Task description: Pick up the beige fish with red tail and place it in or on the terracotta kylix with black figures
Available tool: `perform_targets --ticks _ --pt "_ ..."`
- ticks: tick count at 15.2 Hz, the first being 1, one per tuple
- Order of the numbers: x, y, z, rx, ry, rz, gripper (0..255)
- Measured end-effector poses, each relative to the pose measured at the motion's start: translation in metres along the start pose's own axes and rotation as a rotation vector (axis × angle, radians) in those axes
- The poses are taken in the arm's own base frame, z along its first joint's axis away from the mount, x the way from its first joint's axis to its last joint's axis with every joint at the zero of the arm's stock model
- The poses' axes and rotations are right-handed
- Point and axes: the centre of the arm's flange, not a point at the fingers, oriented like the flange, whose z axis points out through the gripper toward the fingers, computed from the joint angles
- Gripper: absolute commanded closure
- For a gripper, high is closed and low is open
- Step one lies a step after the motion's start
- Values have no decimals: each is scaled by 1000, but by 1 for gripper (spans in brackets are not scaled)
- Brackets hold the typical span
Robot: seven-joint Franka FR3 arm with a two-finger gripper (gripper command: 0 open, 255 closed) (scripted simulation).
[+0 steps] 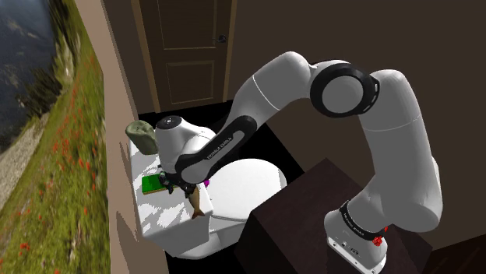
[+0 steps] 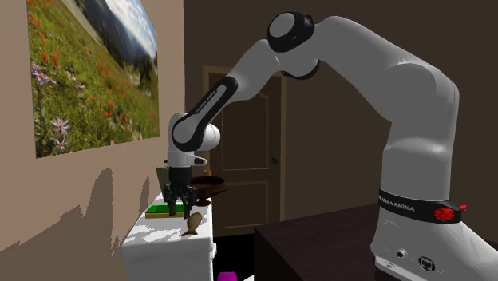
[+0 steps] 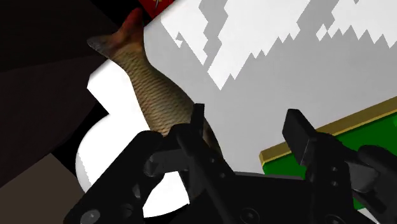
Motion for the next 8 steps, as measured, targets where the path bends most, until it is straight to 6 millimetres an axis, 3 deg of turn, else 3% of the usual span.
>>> perform_targets --ticks 4,8 --pt "31 -7 -23 -94 -28 -307 0" --pt "37 -7 -12 -112 -36 -366 0"
